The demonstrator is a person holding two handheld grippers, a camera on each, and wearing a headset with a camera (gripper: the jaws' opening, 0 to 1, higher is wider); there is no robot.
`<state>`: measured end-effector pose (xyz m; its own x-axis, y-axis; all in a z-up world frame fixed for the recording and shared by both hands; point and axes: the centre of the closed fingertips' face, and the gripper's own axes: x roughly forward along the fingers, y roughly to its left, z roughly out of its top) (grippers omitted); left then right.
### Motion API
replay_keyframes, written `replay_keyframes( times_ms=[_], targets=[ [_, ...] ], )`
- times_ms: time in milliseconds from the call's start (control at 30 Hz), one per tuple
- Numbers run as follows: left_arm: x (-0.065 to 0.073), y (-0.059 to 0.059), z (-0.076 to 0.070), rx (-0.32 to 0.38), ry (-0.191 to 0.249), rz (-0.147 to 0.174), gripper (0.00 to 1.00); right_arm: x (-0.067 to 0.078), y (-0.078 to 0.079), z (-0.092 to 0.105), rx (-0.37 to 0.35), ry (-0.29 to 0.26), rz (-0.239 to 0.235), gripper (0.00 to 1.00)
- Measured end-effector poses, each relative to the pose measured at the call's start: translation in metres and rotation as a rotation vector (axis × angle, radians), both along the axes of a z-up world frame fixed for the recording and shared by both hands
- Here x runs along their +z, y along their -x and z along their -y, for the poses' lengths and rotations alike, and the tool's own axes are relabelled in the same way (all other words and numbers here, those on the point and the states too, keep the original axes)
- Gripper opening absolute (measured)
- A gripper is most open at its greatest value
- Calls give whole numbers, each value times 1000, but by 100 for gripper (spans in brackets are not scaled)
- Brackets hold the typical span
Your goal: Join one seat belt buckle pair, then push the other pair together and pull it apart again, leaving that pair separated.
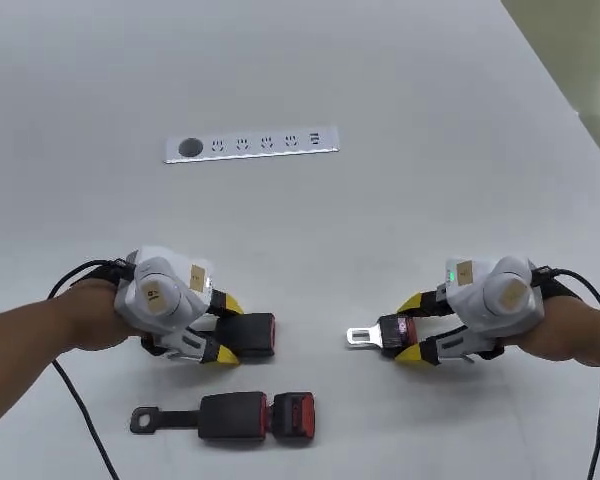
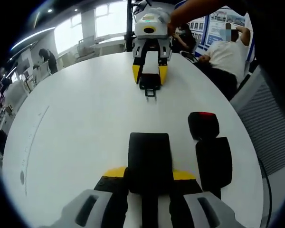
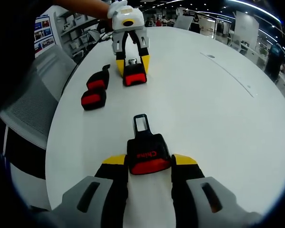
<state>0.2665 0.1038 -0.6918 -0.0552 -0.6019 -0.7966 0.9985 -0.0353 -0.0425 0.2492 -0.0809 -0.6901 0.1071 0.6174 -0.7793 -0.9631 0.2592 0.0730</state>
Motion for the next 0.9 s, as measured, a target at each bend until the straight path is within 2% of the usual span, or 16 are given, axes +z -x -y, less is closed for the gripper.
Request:
replay_keyframes(
  times_ms=[900],
  targets=[
    [2, 1, 2, 40, -15, 1, 34, 0, -9, -61, 8, -17, 3, 33]
  ],
)
